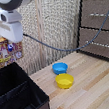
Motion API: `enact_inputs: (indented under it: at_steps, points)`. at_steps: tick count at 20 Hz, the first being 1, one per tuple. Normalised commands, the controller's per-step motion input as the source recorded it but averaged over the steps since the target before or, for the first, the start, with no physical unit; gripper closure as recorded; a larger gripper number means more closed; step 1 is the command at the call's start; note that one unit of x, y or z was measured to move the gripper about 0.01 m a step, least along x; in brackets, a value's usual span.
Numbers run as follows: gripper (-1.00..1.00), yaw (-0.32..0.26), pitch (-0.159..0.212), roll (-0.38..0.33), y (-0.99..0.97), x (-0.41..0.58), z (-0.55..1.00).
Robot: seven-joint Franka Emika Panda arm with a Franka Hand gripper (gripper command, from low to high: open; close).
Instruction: Kindly direct your grabber toward the cereal bar. Delicately grip the cereal bar using your grabber. Transport the clutched cereal bar to the rear part of the organizer. Set the cereal bar down and place it in the rear section of the organizer.
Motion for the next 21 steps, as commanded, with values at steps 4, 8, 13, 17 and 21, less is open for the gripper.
enact_inputs:
  at_steps: [4, 8, 13, 17, 21]
  points:
    - [1.0, -0.116, 0.031, 0.0, 0.8, 0.063, 0.0]
    - [1.0, -0.102, 0.004, -0.003, 0.67, 0.176, -0.18]
    - [1.0, -0.04, -0.002, -0.019, 0.12, 0.394, -0.36]
    - [-1.0, -0.001, 0.059, -0.056, 0.07, 0.114, -0.02]
    - [-1.0, -0.172, 0.106, -0.037, 0.05, 0.159, 0.12]
